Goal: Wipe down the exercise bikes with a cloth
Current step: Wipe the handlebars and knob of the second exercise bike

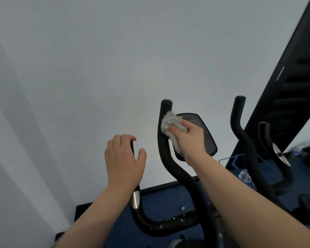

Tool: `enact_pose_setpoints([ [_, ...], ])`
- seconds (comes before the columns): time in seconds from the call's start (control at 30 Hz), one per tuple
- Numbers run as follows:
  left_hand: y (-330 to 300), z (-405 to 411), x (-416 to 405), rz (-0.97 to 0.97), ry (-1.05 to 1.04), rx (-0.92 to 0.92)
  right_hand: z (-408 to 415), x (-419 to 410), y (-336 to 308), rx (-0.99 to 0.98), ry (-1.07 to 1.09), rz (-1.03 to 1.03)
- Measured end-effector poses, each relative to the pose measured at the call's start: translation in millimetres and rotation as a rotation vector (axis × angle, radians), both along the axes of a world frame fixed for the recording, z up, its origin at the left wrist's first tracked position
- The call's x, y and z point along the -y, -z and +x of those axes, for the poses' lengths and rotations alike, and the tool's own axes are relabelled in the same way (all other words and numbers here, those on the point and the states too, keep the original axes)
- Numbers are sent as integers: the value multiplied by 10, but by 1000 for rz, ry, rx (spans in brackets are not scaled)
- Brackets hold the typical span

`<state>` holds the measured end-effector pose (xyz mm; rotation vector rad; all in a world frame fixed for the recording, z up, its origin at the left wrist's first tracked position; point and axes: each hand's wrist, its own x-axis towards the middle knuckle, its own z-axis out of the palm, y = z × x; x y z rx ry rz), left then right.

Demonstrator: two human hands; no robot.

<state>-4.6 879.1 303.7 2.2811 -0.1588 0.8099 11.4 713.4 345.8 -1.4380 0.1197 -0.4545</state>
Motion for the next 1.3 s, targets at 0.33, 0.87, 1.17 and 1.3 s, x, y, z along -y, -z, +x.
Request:
enact_pose_setpoints([
  [0.33, 17, 8, -5, -28, -16, 4, -135, 142, -685, 414, 265, -1080],
  [0.87, -45, -98, -71, 10, 50, -46, 54, -37, -564, 259, -48, -1414],
  [1.17, -41, -363, 6, -109, 87, -102, -346, 164, -56, 157, -494, -1425],
  [1.3, 118, -861, 174, -134, 182, -79, -602, 411, -4, 2, -621, -1244],
])
